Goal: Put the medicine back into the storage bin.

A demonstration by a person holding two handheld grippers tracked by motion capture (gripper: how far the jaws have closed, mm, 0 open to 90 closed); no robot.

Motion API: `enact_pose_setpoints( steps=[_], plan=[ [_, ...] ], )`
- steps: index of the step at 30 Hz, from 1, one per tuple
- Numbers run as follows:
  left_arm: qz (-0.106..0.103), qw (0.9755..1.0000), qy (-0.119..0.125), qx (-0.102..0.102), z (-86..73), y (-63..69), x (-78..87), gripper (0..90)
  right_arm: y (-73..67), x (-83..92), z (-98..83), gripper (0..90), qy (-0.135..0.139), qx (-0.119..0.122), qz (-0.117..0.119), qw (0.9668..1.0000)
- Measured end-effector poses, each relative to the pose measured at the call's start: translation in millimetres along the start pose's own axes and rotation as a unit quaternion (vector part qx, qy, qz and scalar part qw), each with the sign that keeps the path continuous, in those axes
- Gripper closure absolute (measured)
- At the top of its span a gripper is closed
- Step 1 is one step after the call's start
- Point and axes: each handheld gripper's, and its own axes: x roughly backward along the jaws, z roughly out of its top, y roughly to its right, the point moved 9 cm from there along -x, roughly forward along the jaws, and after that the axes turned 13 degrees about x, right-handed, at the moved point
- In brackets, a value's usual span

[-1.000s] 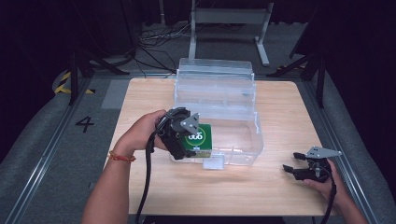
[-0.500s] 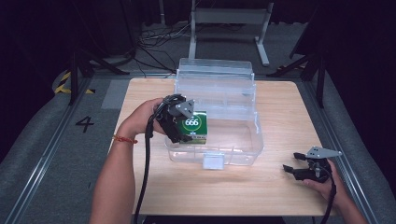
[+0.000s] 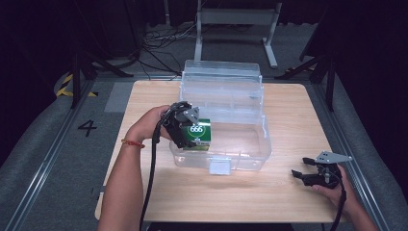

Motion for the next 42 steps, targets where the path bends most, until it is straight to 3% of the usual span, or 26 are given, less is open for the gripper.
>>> enact_pose_setpoints(
  steps=[8, 14, 17, 18, 19, 21, 27, 30, 31, 32, 33, 38, 40, 42],
  plan=[
    [-0.012, 0.9998, -0.011, 0.012, -12.1, 0.8, -8.5, 15.1, 0.0, 0.0, 0.0, 24.9, 0.000, 0.000, 0.000, 1.0000],
    [-0.025, 0.9988, -0.001, 0.043, -15.2, 2.4, -10.4, 13.9, 0.0, 0.0, 0.0, 25.0, 0.000, 0.000, 0.000, 1.0000],
    [-0.025, 0.9985, -0.003, 0.048, -16.9, 2.7, -13.2, 13.3, 0.0, 0.0, 0.0, 24.9, 0.000, 0.000, 0.000, 1.0000],
    [-0.023, 0.9987, -0.016, 0.042, -19.0, 1.2, -15.3, 13.5, 0.0, 0.0, 0.0, 25.0, 0.000, 0.000, 0.000, 1.0000],
    [-0.024, 0.9983, -0.019, 0.049, -20.1, 1.9, -16.8, 13.4, 0.0, 0.0, 0.0, 24.9, 0.000, 0.000, 0.000, 1.0000],
    [-0.027, 0.9977, -0.015, 0.060, -20.7, 1.2, -18.8, 13.4, 0.0, 0.0, 0.0, 24.9, 0.000, 0.000, 0.000, 1.0000],
    [-0.025, 0.9973, -0.021, 0.066, -22.7, 0.0, -23.9, 13.2, 0.0, 0.0, 0.0, 24.9, 0.000, 0.000, 0.000, 1.0000],
    [-0.029, 0.9966, -0.001, 0.077, -21.5, 0.2, -23.8, 13.0, 0.0, 0.0, 0.0, 25.0, 0.000, -0.001, -0.001, 1.0000],
    [-0.034, 0.9954, 0.038, 0.082, -16.5, 0.1, -17.5, 13.5, 0.0, 0.0, 0.0, 24.9, 0.000, -0.001, -0.001, 1.0000],
    [-0.034, 0.9954, 0.038, 0.082, -16.5, 0.1, -17.5, 15.2, 0.0, 0.0, 0.0, 24.9, 0.000, -0.001, -0.001, 1.0000],
    [-0.035, 0.9938, 0.062, 0.085, -13.1, -0.1, -10.3, 15.2, 0.0, 0.0, 0.0, 24.9, 0.000, 0.000, -0.001, 1.0000],
    [-0.017, 0.9914, 0.068, 0.111, -10.9, -1.6, -5.0, 12.7, 0.0, 0.0, 0.0, 24.9, 0.000, -0.001, -0.001, 1.0000],
    [-0.007, 0.9887, 0.074, 0.130, -9.3, -0.9, -2.9, 12.1, 0.0, 0.0, 0.0, 24.9, 0.000, -0.001, -0.001, 1.0000],
    [-0.013, 0.9862, 0.082, 0.144, -8.0, 2.0, -0.6, 14.2, 0.0, 0.0, 0.0, 24.9, 0.000, -0.001, -0.001, 1.0000]
  ],
)
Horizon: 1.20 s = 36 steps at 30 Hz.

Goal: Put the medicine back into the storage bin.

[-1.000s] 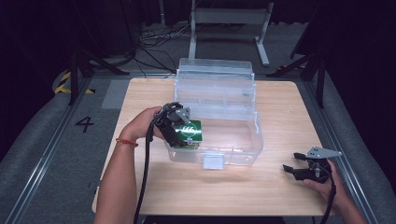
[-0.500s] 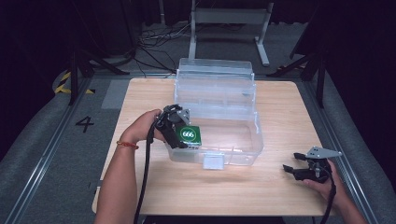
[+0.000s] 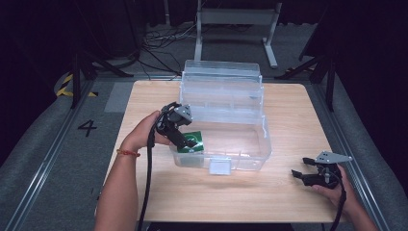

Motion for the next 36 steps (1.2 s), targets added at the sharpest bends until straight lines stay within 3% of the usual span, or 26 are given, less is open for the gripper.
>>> enact_pose_setpoints(
  steps=[1, 4, 7, 8, 10, 13, 17, 18, 20, 24, 26, 27, 29, 31, 33, 36],
  plan=[
    [0.010, 0.9999, 0.005, 0.012, -0.5, 1.7, 2.3, 15.1, 0.0, 0.0, 0.0, 24.9, 0.000, 0.000, 0.000, 1.0000],
    [0.033, 0.9990, 0.024, 0.018, -1.1, 5.6, 9.2, 14.9, 0.0, 0.0, 0.0, 24.9, 0.000, 0.000, 0.000, 1.0000],
    [0.027, 0.9985, 0.042, 0.025, -4.1, 15.1, 16.7, 17.0, 0.0, 0.1, 0.0, 25.0, 0.000, 0.000, 0.002, 1.0000],
    [0.035, 0.9981, 0.042, 0.028, -5.4, 17.0, 18.1, 16.9, 0.3, 0.1, 0.0, 25.0, 0.001, 0.001, 0.002, 1.0000],
    [0.055, 0.9970, 0.047, 0.025, -9.1, 21.9, 20.5, 16.8, 0.6, 0.0, 0.3, 25.1, -0.002, 0.003, 0.003, 1.0000],
    [0.045, 0.9976, 0.052, -0.011, -16.4, 42.5, 21.0, 16.4, 2.3, 0.3, 1.3, 27.6, -0.006, -0.003, 0.006, 1.0000],
    [0.057, 0.9964, 0.061, -0.017, -23.1, 57.2, 16.9, 25.8, 8.6, 3.2, 8.7, 30.4, 0.003, -0.013, 0.004, 0.9999],
    [0.049, 0.9969, 0.059, -0.016, -26.0, 62.0, 13.8, 27.1, 10.6, 5.5, 13.5, 30.9, 0.010, -0.013, 0.005, 0.9999],
    [0.068, 0.9963, 0.050, -0.018, -31.7, 65.2, 7.7, 27.1, 15.8, 10.9, 26.4, 32.8, 0.025, -0.013, 0.001, 0.9996],
    [0.080, 0.9957, 0.046, -0.006, -41.8, 69.5, -2.8, 33.6, 24.8, 23.1, 58.9, 35.0, 0.057, 0.002, -0.003, 0.9984],
    [0.092, 0.9949, 0.041, -0.007, -44.5, 67.9, -5.3, 36.2, 31.7, 28.5, 86.2, 35.7, 0.074, 0.021, -0.003, 0.9970],
    [0.100, 0.9941, 0.040, -0.007, -45.7, 65.9, -5.7, 36.2, 31.7, 28.5, 86.2, 35.7, 0.074, 0.021, -0.003, 0.9970],
    [0.084, 0.9957, 0.041, -0.003, -48.0, 65.5, -6.6, 43.7, 37.3, 30.6, 108.3, 37.2, 0.090, 0.031, -0.008, 0.9954],
    [0.088, 0.9953, 0.041, 0.004, -50.4, 62.0, -8.2, 45.2, 40.9, 28.8, 128.2, 37.4, 0.099, 0.039, -0.003, 0.9943],
    [0.080, 0.9959, 0.041, 0.010, -52.4, 61.0, -9.1, 46.1, 41.4, 27.4, 134.0, 37.4, 0.100, 0.042, 0.000, 0.9941],
    [0.084, 0.9956, 0.041, 0.009, -54.6, 57.1, -11.3, 48.9, 44.4, 21.1, 161.0, 41.7, 0.106, 0.064, 0.002, 0.9923]
  ],
)
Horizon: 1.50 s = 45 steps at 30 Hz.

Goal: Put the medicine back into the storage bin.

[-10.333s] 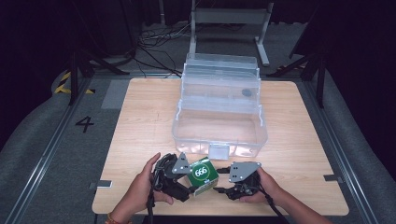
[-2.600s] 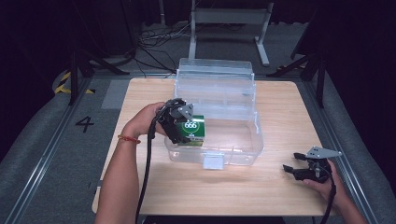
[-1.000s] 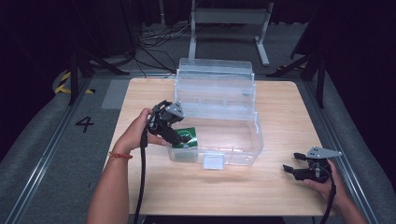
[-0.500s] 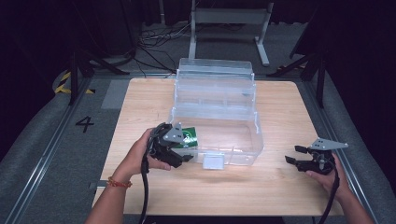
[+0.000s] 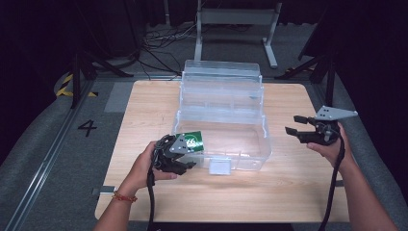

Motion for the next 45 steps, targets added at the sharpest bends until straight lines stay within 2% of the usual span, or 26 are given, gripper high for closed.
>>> enact_pose_setpoints(
  steps=[3, 5, 8, 9, 11, 18, 20, 24, 30, 31, 39, 45],
  plan=[
    [0.003, 0.9999, 0.009, 0.006, 0.7, -5.0, -2.4, 58.8, 5.1, -7.9, 22.1, 45.0, 0.007, 0.013, 0.002, 0.9999],
    [-0.008, 0.9999, 0.000, 0.009, -0.8, -6.1, -5.3, 62.9, 7.7, -12.6, 38.8, 46.0, 0.018, 0.021, 0.006, 0.9996],
    [-0.010, 0.9999, -0.008, 0.003, -1.9, -7.3, -7.2, 66.2, 9.9, -24.5, 59.9, 46.9, 0.023, 0.037, 0.015, 0.9990],
    [-0.008, 0.9999, -0.007, 0.000, -1.3, -8.4, -7.8, 66.2, 9.9, -24.5, 59.9, 46.9, 0.023, 0.037, 0.015, 0.9990],
    [-0.012, 0.9999, -0.006, 0.003, -1.0, -9.8, -7.6, 71.3, 8.8, -35.4, 69.7, 46.9, 0.015, 0.049, 0.023, 0.9984],
    [-0.021, 0.9997, -0.009, -0.008, -1.1, -10.7, -8.2, 73.4, -0.1, -67.8, 98.4, 48.6, 0.002, 0.078, 0.045, 0.9959],
    [-0.028, 0.9995, -0.010, -0.005, -1.3, -10.8, -8.4, 74.0, -0.2, -75.6, 105.0, 49.1, 0.005, 0.080, 0.049, 0.9956],
    [-0.030, 0.9995, -0.012, -0.007, -1.3, -11.1, -8.4, 74.3, 1.2, -88.0, 110.6, 48.9, -0.008, 0.087, 0.051, 0.9949],
    [-0.031, 0.9994, -0.015, -0.008, -1.5, -11.6, -8.5, 74.7, 5.7, -105.2, 122.0, 49.4, -0.010, 0.094, 0.057, 0.9939],
    [-0.031, 0.9994, -0.015, -0.009, -1.5, -11.5, -8.5, 74.8, 5.9, -107.5, 122.4, 49.5, -0.012, 0.094, 0.064, 0.9934],
    [-0.030, 0.9994, -0.013, -0.006, -1.5, -11.4, -8.7, 74.7, 14.8, -123.1, 120.4, 50.2, -0.042, 0.100, 0.076, 0.9912],
    [-0.028, 0.9995, -0.011, -0.008, -1.1, -12.0, -8.9, 74.2, 17.2, -131.5, 116.5, 57.1, -0.063, 0.109, 0.084, 0.9885]
  ],
)
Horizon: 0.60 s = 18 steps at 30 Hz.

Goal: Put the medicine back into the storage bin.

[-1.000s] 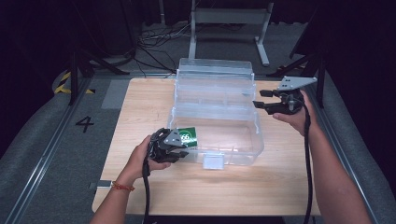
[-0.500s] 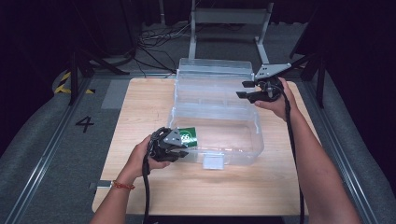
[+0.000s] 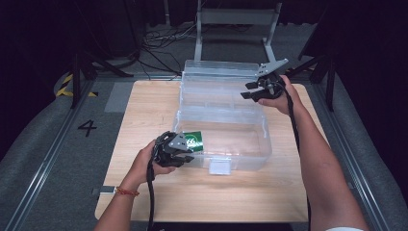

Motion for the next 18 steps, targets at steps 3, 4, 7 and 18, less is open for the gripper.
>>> enact_pose_setpoints(
  steps=[3, 4, 7, 18],
  plan=[
    [0.001, 1.0000, 0.000, 0.003, 0.1, 0.4, -0.1, 74.1, -0.9, -6.0, -5.8, 61.1, -0.026, 0.009, 0.006, 0.9996],
    [0.001, 1.0000, 0.000, 0.003, 0.1, 0.4, -0.1, 74.0, 0.1, -6.6, -6.2, 63.2, -0.029, 0.008, 0.002, 0.9995],
    [0.001, 1.0000, 0.000, 0.004, 0.1, 0.4, -0.1, 74.0, 2.0, -6.2, -7.0, 66.8, -0.040, 0.003, 0.001, 0.9992],
    [-0.005, 0.9999, 0.002, 0.009, 0.0, 0.8, -0.8, 73.7, 8.2, -10.6, -15.1, 72.0, -0.100, 0.036, 0.012, 0.9943]
  ],
)
